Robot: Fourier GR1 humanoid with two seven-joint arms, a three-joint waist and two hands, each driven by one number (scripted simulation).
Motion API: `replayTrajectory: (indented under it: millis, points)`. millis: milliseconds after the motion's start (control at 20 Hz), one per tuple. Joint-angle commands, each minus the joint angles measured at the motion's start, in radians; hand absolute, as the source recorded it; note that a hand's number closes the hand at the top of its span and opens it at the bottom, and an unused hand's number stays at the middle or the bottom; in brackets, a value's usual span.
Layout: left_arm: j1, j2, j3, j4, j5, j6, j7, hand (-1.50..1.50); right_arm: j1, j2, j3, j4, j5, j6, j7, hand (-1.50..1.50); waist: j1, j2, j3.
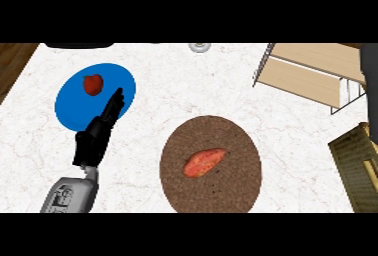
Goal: Pick the lemon from the placemat and place it in the tiered shelf
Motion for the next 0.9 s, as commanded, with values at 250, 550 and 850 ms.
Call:
replayTrajectory:
  millis: [250,550,850]
  points:
    - [0.059,-0.010,-0.009,-0.042,-0.004,0.003,-0.004,0.00,-0.014,-0.053,-0.068,-0.234,-0.085,-0.056,0.028,-1.50,-0.007,-0.007,0.000]
    - [0.046,-0.008,-0.007,-0.048,0.000,-0.006,0.028,0.00,0.052,-0.089,-0.143,-0.486,-0.023,0.117,0.215,-1.50,-0.028,-0.012,-0.001]
    - [0.049,-0.003,0.017,-0.037,-0.010,0.020,0.011,0.00,0.229,-0.084,-0.218,-0.782,-0.078,0.413,0.366,-1.50,-0.056,-0.018,-0.001]
